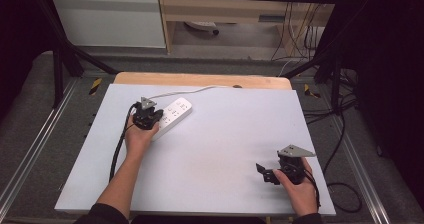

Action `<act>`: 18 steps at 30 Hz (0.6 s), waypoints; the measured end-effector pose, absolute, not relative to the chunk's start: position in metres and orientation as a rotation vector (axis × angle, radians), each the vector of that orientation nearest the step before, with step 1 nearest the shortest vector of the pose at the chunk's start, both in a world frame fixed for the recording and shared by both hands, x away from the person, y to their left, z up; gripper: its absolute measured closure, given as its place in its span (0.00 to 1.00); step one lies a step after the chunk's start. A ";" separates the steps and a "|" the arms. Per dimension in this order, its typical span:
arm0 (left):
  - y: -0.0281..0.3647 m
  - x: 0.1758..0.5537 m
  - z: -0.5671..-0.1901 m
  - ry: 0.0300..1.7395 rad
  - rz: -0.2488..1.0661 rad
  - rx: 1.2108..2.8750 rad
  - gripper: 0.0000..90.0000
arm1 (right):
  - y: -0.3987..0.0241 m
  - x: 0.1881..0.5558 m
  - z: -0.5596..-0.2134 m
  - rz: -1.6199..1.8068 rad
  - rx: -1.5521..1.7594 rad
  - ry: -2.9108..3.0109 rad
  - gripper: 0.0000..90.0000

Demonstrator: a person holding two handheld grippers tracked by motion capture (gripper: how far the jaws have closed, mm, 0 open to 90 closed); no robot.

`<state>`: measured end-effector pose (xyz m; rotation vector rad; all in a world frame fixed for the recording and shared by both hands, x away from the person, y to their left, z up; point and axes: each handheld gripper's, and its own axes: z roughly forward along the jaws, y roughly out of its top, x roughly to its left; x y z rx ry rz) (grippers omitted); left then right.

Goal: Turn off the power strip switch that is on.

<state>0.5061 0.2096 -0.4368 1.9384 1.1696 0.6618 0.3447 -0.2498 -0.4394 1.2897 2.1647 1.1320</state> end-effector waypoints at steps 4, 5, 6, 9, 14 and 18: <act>0.210 0.506 -0.437 1.176 0.653 1.923 1.00 | -0.250 0.344 -0.439 1.129 1.285 2.160 0.04; 0.210 0.506 -0.437 1.174 0.658 1.927 1.00 | -0.250 0.344 -0.440 1.129 1.288 2.159 0.04; 0.210 0.506 -0.437 1.174 0.658 1.929 1.00 | -0.250 0.345 -0.440 1.126 1.293 2.161 0.04; 0.209 0.507 -0.436 1.176 0.655 1.941 1.00 | -0.251 0.346 -0.440 1.130 1.296 2.156 0.04; 0.209 0.507 -0.437 1.188 0.679 1.926 1.00 | -0.250 0.346 -0.441 1.126 1.301 2.160 0.04; 0.208 0.506 -0.437 1.188 0.685 1.927 1.00 | -0.250 0.345 -0.441 1.126 1.300 2.154 0.04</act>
